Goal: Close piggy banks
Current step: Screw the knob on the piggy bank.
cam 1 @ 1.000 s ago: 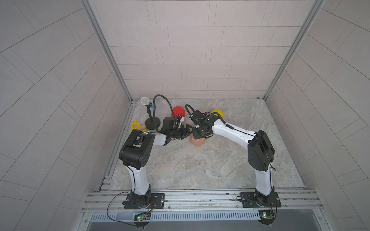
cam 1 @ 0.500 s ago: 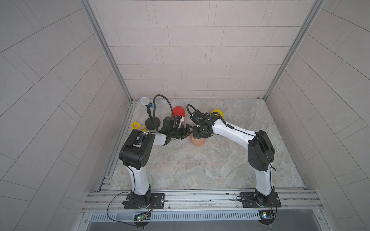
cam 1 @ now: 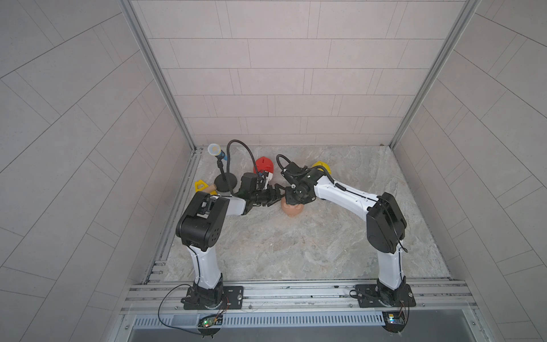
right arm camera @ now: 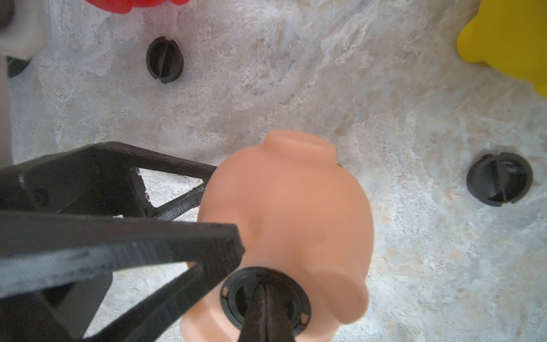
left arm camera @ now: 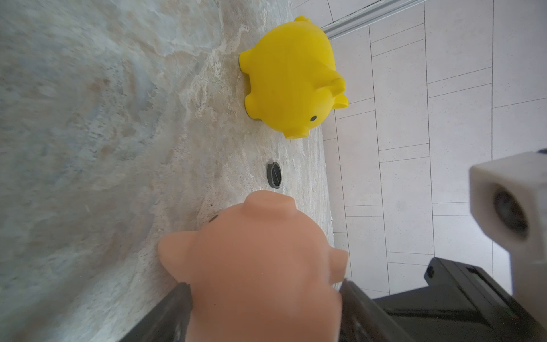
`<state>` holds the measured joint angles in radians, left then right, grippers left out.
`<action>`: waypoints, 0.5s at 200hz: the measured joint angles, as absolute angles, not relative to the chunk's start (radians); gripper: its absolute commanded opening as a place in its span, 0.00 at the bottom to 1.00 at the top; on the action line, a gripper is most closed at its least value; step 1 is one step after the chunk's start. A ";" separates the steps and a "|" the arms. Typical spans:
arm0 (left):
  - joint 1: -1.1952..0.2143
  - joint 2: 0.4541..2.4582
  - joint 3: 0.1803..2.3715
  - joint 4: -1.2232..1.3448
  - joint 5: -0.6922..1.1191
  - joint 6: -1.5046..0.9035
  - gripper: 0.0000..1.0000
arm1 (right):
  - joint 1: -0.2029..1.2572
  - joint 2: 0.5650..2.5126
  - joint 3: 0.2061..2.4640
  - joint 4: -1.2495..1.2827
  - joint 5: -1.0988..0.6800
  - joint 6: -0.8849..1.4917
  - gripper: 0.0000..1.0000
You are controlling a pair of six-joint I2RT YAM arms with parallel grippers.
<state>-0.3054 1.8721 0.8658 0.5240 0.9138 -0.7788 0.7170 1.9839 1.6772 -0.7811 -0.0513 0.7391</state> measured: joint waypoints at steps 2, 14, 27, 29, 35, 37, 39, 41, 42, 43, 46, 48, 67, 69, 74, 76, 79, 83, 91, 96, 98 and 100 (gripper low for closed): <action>-0.305 1.872 0.866 0.524 0.914 -0.778 0.82 | 0.717 1.984 1.677 -0.781 -0.052 0.739 0.00; -0.305 1.872 0.866 0.524 0.914 -0.777 0.82 | 0.717 1.984 1.677 -0.781 -0.057 0.739 0.00; -0.305 1.872 0.866 0.524 0.914 -0.776 0.82 | 0.717 1.984 1.677 -0.781 -0.061 0.739 0.00; -0.305 1.872 0.866 0.524 0.914 -0.776 0.82 | 0.717 1.984 1.677 -0.781 -0.062 0.739 0.00; -0.305 1.872 0.866 0.524 0.914 -0.777 0.82 | 0.716 1.983 1.677 -0.781 -0.063 0.739 0.00; -0.305 1.872 0.866 0.524 0.914 -0.776 0.82 | 0.716 1.983 1.677 -0.781 -0.064 0.739 0.00; -0.305 1.872 0.866 0.524 0.914 -0.776 0.82 | 0.715 1.983 1.677 -0.781 -0.064 0.739 0.00; -0.305 1.872 0.866 0.524 0.914 -0.776 0.82 | 0.715 1.983 1.677 -0.781 -0.064 0.739 0.00; -0.305 1.872 0.866 0.524 0.914 -0.776 0.82 | 0.715 1.983 1.677 -0.781 -0.064 0.739 0.00; -0.305 1.872 0.866 0.524 0.914 -0.776 0.82 | 0.715 1.983 1.677 -0.781 -0.064 0.739 0.00; -0.305 1.872 0.866 0.524 0.914 -0.776 0.82 | 0.715 1.983 1.677 -0.781 -0.064 0.739 0.00; -0.305 1.872 0.866 0.524 0.914 -0.776 0.82 | 0.714 1.983 1.677 -0.781 -0.064 0.739 0.00; -0.305 1.872 0.866 0.524 0.914 -0.776 0.82 | 0.714 1.982 1.677 -0.782 -0.066 0.738 0.00; -0.305 1.872 0.866 0.524 0.914 -0.776 0.82 | 0.714 1.982 1.677 -0.782 -0.066 0.738 0.00; -0.305 1.872 0.866 0.524 0.914 -0.776 0.82 | 0.714 1.982 1.678 -0.783 -0.067 0.738 0.00; -0.305 1.872 0.866 0.524 0.914 -0.776 0.82 | 0.714 1.982 1.679 -0.785 -0.067 0.738 0.00; -0.305 1.872 0.866 0.524 0.914 -0.776 0.82 | 0.714 1.982 1.680 -0.786 -0.067 0.738 0.00; -0.305 1.872 0.866 0.524 0.914 -0.776 0.82 | 0.714 1.982 1.682 -0.788 -0.067 0.737 0.00; -0.305 1.872 0.866 0.523 0.914 -0.776 0.82 | 0.714 1.982 1.683 -0.790 -0.067 0.737 0.00; -0.305 1.872 0.866 0.524 0.914 -0.776 0.82 | 0.714 1.982 1.683 -0.791 -0.066 0.736 0.00; -0.305 1.872 0.866 0.524 0.914 -0.776 0.82 | 0.714 1.982 1.684 -0.791 -0.066 0.735 0.00; -0.305 1.872 0.866 0.524 0.914 -0.776 0.82 | 0.714 1.982 1.684 -0.791 -0.066 0.735 0.00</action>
<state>-0.3054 1.8717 0.8658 0.5236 0.9138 -0.7765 0.7139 1.9820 1.6840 -0.7914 -0.0662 0.7349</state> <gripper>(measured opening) 0.819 0.047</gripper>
